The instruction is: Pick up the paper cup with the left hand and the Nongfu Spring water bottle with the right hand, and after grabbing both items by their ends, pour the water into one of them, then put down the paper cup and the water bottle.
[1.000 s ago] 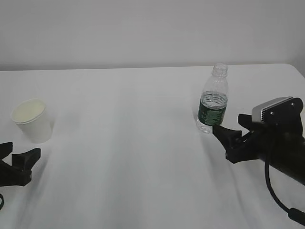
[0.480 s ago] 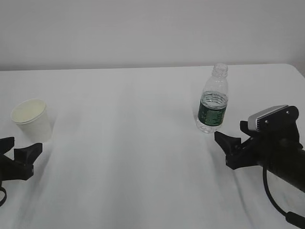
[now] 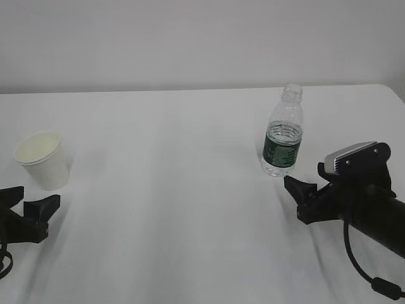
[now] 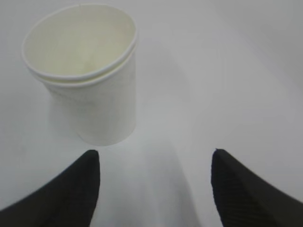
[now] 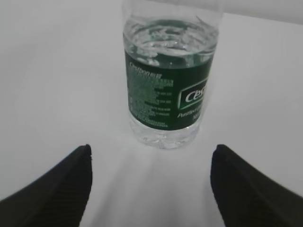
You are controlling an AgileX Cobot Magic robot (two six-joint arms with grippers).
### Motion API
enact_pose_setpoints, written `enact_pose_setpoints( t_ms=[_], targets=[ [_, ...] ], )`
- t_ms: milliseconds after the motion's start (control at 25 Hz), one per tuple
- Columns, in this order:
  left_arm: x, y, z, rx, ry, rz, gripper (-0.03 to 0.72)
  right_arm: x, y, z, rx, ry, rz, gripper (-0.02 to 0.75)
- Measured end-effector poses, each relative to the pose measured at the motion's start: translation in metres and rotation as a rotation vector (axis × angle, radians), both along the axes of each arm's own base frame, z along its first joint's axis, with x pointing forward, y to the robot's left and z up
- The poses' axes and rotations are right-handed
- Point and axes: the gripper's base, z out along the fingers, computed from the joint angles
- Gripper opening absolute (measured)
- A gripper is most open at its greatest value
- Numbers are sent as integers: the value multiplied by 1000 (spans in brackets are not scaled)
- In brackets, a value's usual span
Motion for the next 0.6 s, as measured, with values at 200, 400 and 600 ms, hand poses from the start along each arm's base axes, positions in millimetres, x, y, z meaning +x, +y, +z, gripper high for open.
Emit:
enact_pose_setpoints(
  t_ms=[200,400,600],
  targets=[
    [0,0,0,0,0,0,535,7,1,-3,1,-4,0,591],
    [6,-1,2,-2,-20,0,536,12,2,-4,2,-14,0,591],
    [11,-1,4,-4,-40,0,536,18,3,-7,3,-20,0,591]
  ],
)
